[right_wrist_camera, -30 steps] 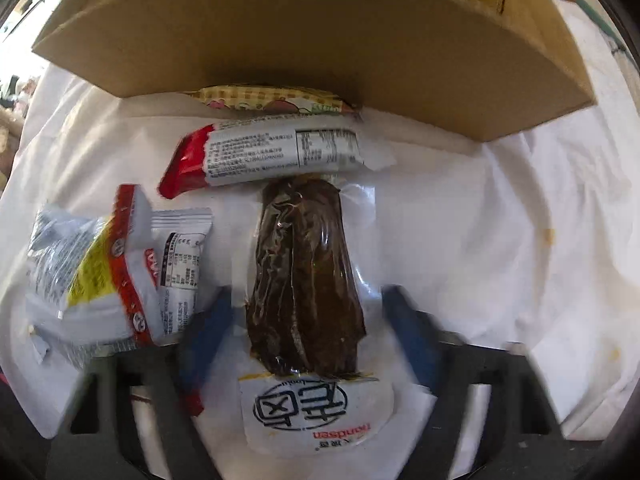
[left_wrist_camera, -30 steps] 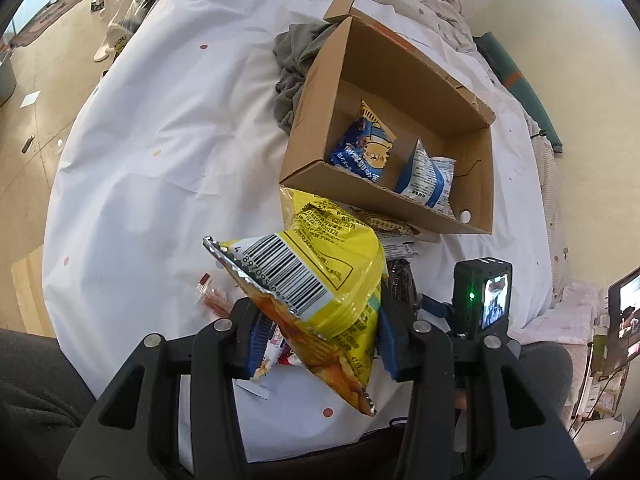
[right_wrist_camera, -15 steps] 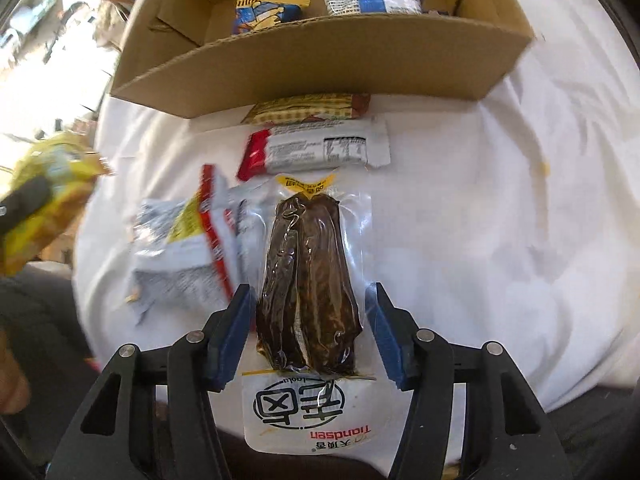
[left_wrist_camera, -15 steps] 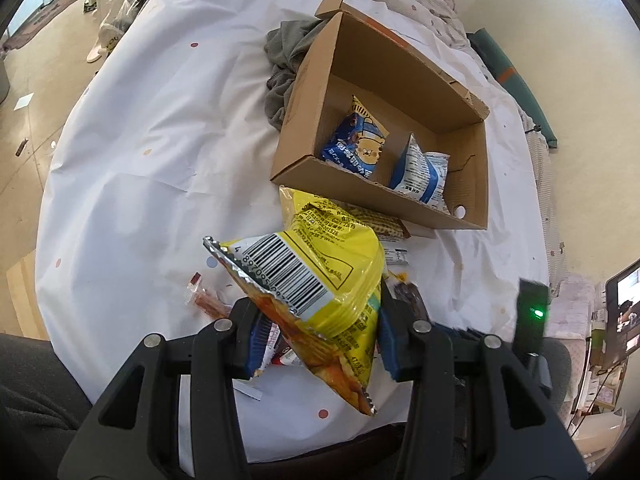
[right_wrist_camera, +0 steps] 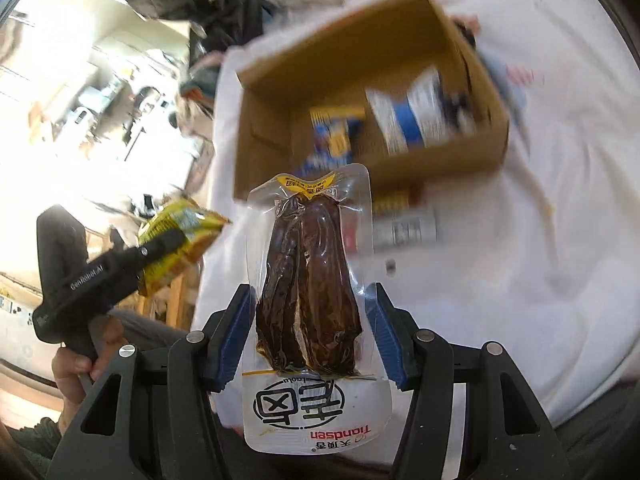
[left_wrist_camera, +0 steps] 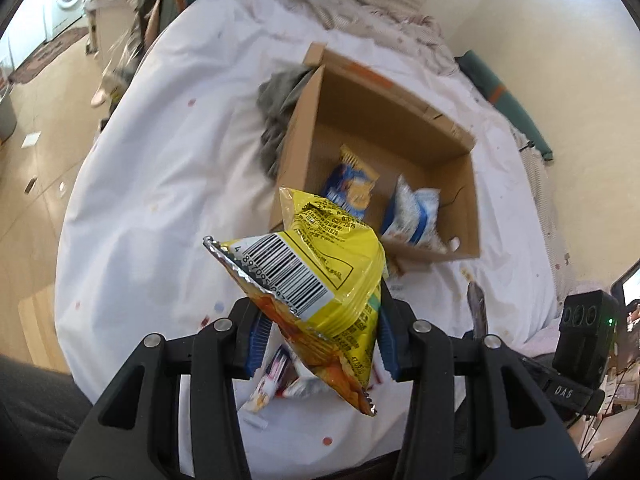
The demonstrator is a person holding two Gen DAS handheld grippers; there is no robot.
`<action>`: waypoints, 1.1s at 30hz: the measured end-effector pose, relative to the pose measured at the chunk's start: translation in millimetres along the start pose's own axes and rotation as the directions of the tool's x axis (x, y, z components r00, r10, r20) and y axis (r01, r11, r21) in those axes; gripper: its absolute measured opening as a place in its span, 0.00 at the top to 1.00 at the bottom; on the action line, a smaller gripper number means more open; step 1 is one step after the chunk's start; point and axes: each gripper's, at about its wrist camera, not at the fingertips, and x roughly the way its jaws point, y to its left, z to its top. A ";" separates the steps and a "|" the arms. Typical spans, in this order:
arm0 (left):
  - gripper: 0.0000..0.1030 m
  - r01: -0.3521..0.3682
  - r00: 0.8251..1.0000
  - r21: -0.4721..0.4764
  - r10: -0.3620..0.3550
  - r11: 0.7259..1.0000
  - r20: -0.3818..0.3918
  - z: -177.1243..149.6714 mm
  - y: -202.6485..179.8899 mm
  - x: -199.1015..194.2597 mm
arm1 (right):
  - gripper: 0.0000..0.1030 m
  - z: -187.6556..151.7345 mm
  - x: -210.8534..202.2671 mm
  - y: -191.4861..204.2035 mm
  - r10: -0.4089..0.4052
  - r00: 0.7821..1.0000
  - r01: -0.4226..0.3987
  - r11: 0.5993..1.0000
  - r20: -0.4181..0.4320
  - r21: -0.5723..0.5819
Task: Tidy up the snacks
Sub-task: 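Carry both snacks over the box and release them inside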
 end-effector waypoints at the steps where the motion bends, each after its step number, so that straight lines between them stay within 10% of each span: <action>1: 0.60 -0.006 1.000 0.010 0.006 1.000 0.008 6.2 -2.6 -1.0 | 0.42 6.1 2.6 2.7 0.007 1.000 -0.007 1.000 0.013 -0.003; 19: 0.60 -0.090 0.996 0.173 0.087 0.981 0.021 102.8 -50.4 67.7 | 0.42 131.5 13.9 -14.4 -0.067 0.984 0.074 0.996 0.165 -0.039; 33: 0.60 -0.122 0.988 0.195 0.137 0.973 -0.068 101.6 -45.0 111.5 | 0.38 142.4 25.0 -38.0 -0.142 0.969 0.135 0.990 0.203 0.048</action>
